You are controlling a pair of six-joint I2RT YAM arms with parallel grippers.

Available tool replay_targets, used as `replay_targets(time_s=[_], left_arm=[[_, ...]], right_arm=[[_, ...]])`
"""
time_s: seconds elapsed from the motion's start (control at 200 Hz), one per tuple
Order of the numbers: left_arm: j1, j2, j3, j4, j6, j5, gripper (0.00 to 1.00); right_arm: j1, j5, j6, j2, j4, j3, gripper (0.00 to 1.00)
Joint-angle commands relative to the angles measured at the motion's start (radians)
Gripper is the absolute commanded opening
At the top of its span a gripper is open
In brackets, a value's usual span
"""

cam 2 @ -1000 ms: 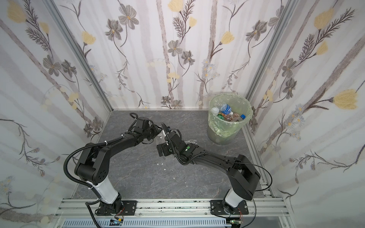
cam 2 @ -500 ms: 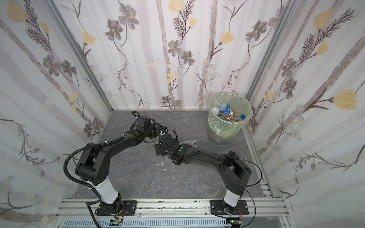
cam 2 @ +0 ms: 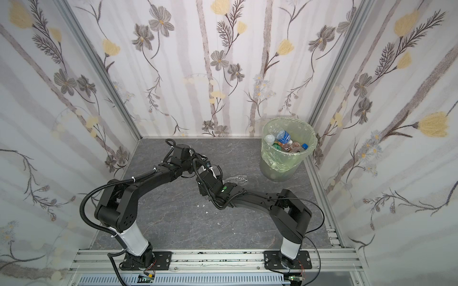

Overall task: Throw the plastic bottles in the bin
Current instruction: 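Close the right gripper around the green-labelled bottle's body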

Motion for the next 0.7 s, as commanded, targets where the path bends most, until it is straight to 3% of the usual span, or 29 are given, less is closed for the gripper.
replay_targets(time_s=[0.0,0.1,0.27,0.475,0.664,0.694], left_arm=[[-0.002,0.007,0.01,0.005,0.005,0.01,0.35],[-0.002,0.015,0.012,0.004,0.008,0.014,0.39],[-0.002,0.03,0.017,0.003,0.01,0.013,0.57],[0.011,0.051,0.043,0.003,0.013,0.027,0.72],[0.039,0.041,0.078,-0.012,0.028,0.025,0.99],[0.045,0.037,0.083,-0.016,0.031,0.025,1.0]], right_arm=[[-0.001,0.038,-0.003,0.001,0.054,-0.008,0.6],[-0.001,0.031,-0.007,-0.003,0.066,-0.02,0.55],[-0.001,0.003,-0.01,-0.002,0.062,-0.026,0.53],[-0.004,-0.028,-0.005,-0.005,0.054,-0.039,0.52],[-0.018,-0.038,-0.004,-0.021,0.035,-0.055,0.52],[-0.023,-0.042,-0.004,-0.025,0.035,-0.058,0.51]])
